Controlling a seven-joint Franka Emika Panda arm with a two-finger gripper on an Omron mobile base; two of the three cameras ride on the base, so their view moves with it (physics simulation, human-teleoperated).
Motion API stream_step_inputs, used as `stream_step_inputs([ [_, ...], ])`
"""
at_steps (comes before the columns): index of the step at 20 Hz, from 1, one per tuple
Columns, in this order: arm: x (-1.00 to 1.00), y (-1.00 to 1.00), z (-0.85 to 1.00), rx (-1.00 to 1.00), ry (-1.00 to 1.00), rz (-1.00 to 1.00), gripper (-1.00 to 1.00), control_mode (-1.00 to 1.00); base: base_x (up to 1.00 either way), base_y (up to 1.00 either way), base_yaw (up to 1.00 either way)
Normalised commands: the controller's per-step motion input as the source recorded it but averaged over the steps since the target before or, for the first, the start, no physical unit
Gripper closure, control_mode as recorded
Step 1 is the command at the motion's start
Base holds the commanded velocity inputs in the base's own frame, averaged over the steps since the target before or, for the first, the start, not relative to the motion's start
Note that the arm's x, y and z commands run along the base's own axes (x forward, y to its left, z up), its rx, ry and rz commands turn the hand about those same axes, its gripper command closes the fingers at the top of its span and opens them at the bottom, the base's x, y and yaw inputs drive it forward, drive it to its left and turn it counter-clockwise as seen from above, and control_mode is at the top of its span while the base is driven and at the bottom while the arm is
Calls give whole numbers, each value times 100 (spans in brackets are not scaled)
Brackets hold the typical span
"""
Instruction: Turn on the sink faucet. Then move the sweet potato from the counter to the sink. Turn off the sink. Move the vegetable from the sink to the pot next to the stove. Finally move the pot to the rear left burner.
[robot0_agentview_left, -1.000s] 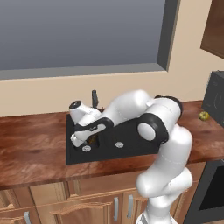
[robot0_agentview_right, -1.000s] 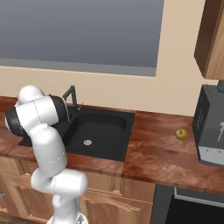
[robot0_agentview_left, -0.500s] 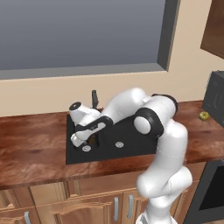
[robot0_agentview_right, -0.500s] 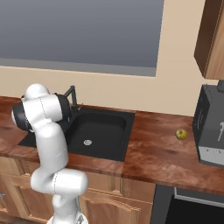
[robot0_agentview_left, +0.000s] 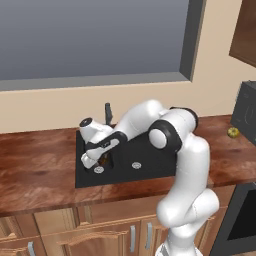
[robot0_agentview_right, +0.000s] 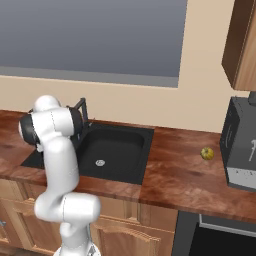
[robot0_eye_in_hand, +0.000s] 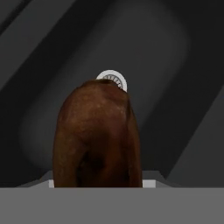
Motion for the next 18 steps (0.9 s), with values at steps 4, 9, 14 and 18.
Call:
stream_step_inputs([
  [4,13,0,-18,0,5,0,100,-100,0,0,0],
  [9,22,0,-15,0,2,0,100,-100,0,0,0],
  [14,22,0,-16,0,0,0,100,-100,0,0,0],
  [18,19,0,-19,0,0,0,100,-100,0,0,0],
])
